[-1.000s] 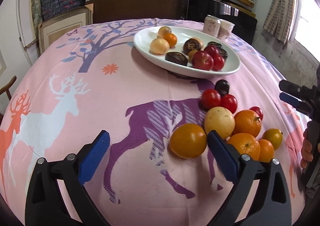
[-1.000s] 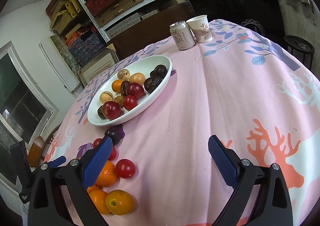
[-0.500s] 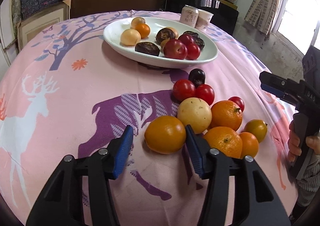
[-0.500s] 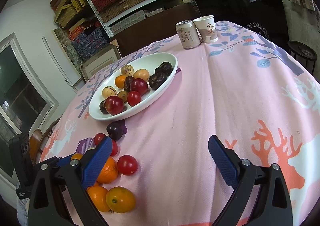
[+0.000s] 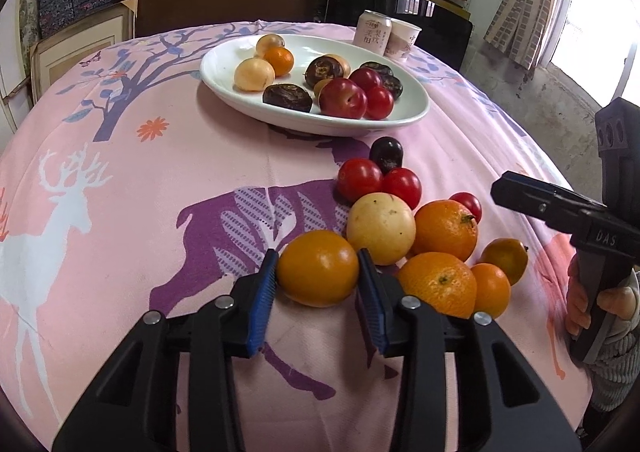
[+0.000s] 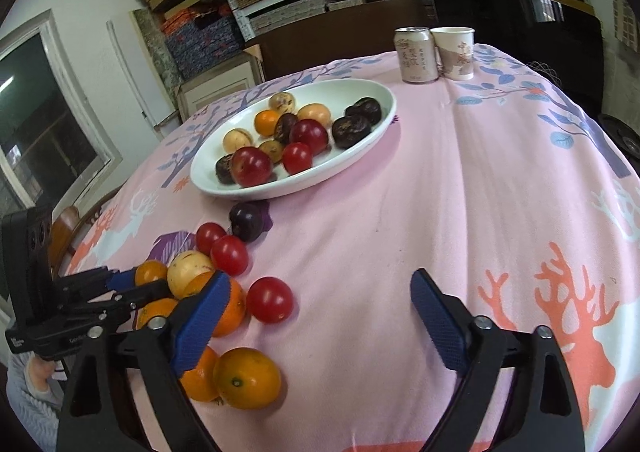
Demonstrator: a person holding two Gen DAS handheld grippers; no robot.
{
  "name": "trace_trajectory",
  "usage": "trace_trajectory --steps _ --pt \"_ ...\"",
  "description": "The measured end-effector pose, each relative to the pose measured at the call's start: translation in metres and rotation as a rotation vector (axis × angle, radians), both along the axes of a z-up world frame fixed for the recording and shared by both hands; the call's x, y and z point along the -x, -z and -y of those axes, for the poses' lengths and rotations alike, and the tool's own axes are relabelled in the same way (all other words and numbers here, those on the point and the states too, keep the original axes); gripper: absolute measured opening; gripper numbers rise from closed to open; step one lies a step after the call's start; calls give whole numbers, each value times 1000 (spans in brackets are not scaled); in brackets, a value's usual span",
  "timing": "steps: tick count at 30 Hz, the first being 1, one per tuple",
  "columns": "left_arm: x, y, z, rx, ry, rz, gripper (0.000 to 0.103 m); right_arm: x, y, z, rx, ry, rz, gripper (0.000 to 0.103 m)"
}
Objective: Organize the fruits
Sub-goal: 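Grasp a yellow-orange fruit with the left tool while the right tool grasps a red tomato, then carry both fruits over the white plate and open both tools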
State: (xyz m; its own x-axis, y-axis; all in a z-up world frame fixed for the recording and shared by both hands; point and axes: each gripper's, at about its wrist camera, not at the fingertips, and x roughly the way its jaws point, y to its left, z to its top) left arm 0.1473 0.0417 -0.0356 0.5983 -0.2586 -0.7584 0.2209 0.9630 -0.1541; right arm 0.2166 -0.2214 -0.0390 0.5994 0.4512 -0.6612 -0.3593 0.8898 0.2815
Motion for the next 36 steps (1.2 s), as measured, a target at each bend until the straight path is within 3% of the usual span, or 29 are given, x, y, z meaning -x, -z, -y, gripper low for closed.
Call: trace_trajectory --steps 2,4,10,16,28,36 --pt "0 0 0 0 0 0 39 1 2 -5 0 -35 -11 59" --pt "0 0 0 1 0 0 39 -2 6 -7 -6 -48 -40 51" --pt "-1 1 0 2 4 -5 39 -2 10 -12 -40 -87 -72 46" --pt "-2 4 1 -1 12 -13 40 -8 18 -18 -67 -115 -123 29" --pt "-2 4 1 -4 10 -12 39 -9 16 -7 -96 -83 -121 28" --pt "1 -8 -3 -19 -32 33 39 -9 9 1 -113 -42 -90 28"
